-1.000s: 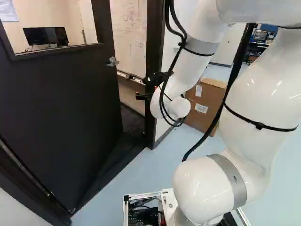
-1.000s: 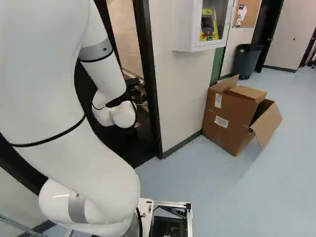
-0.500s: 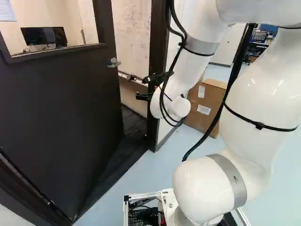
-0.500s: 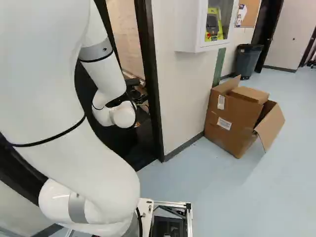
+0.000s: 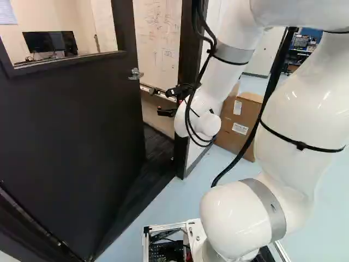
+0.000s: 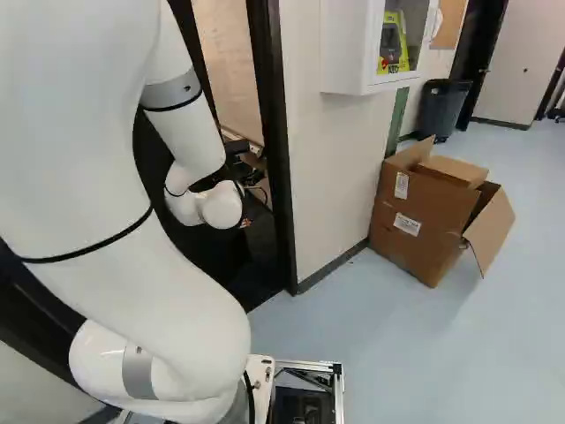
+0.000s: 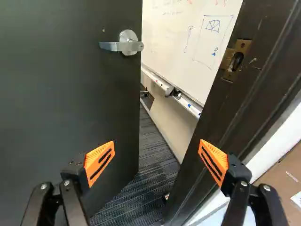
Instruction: Open the door and move inside
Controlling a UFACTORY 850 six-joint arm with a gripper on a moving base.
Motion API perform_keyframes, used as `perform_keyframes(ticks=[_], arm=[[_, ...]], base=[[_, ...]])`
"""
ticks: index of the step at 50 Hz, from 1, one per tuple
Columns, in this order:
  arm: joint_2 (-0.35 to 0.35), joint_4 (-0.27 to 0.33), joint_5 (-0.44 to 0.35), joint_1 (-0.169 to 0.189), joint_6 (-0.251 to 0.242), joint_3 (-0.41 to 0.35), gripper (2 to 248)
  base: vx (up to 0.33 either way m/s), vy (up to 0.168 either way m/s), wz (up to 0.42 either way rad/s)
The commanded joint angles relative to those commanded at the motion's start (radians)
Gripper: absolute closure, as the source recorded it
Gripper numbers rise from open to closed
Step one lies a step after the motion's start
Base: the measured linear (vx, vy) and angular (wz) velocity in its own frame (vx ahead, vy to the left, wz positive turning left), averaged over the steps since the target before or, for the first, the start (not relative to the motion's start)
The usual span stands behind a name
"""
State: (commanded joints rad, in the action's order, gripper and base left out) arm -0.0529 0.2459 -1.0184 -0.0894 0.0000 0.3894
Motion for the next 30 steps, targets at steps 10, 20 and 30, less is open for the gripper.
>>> perform_keyframes(ticks=[10, 20, 30], arm=[[0.0, 0.0, 0.0, 0.0, 0.0, 0.0, 3], [0.0, 0.0, 0.0, 0.0, 0.0, 0.0, 3], [0.0, 0.0, 0.0, 0.0, 0.0, 0.0, 3]], base=[[0.06, 0.068, -0.013], [0.058, 0.066, -0.014], [0.058, 0.067, -0.011]])
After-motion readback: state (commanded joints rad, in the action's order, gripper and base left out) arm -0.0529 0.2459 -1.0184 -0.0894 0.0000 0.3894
